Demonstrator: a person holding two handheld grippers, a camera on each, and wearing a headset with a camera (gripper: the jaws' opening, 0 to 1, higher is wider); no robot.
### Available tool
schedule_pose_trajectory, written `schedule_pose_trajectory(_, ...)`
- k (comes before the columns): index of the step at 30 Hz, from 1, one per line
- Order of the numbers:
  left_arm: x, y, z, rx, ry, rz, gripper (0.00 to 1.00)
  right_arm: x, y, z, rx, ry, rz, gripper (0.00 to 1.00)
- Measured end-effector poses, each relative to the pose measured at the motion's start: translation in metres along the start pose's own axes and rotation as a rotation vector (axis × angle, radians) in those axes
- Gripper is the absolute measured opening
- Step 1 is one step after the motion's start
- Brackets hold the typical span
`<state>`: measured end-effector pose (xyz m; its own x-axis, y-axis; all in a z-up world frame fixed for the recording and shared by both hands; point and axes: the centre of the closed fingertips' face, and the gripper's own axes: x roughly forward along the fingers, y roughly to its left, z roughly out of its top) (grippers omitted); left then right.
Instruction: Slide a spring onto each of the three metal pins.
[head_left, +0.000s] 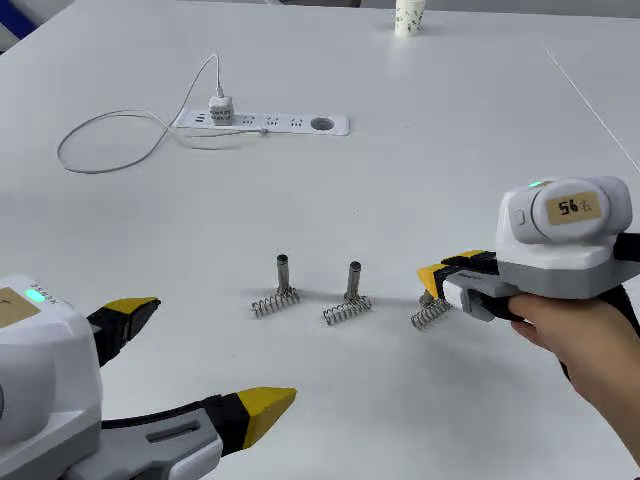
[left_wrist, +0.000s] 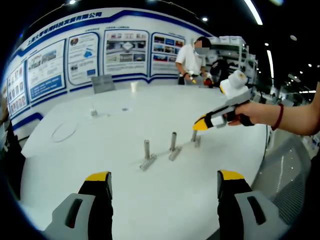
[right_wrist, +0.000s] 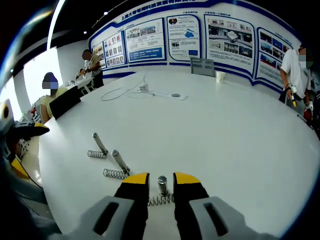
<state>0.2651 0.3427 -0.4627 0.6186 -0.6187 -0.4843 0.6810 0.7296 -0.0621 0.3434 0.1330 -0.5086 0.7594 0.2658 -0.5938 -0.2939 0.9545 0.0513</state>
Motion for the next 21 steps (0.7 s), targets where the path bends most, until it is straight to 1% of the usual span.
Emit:
schedule_pose_trajectory(2,0.0,0.001,0.0,0.003,0.0,0.002,0.88,-0.003,0.001,0.004,0.008,-0.014,0.004,0.2)
schedule_pose_trajectory(4,0.002,0.002,-0.002,0.009,0.008,0.002,0.87,-0.007,0.003,0.008,0.009,-0.027,0.015,0.23)
schedule_pose_trajectory(6,0.003,0.006,-0.002,0.024,0.012,0.016,0.87,-0.01,0.006,0.012,-0.011,-0.043,0.026,0.25)
schedule_pose_trajectory(8,0.004,0.008,-0.002,0.036,0.01,0.023,0.87,-0.013,0.008,0.015,-0.015,-0.05,0.034,0.27)
schedule_pose_trajectory(10,0.006,0.011,-0.002,0.042,0.012,0.027,0.87,-0.017,0.012,0.018,-0.02,-0.061,0.052,0.3)
schedule_pose_trajectory(18,0.013,0.018,-0.004,0.06,0.025,0.024,0.84,-0.028,0.026,0.021,-0.066,-0.065,0.114,0.41)
schedule_pose_trajectory(20,0.015,0.019,-0.005,0.061,0.031,0.021,0.82,-0.03,0.028,0.022,-0.067,-0.066,0.125,0.43)
schedule_pose_trajectory(21,0.017,0.02,-0.005,0.065,0.036,0.022,0.81,-0.031,0.03,0.022,-0.068,-0.067,0.14,0.45)
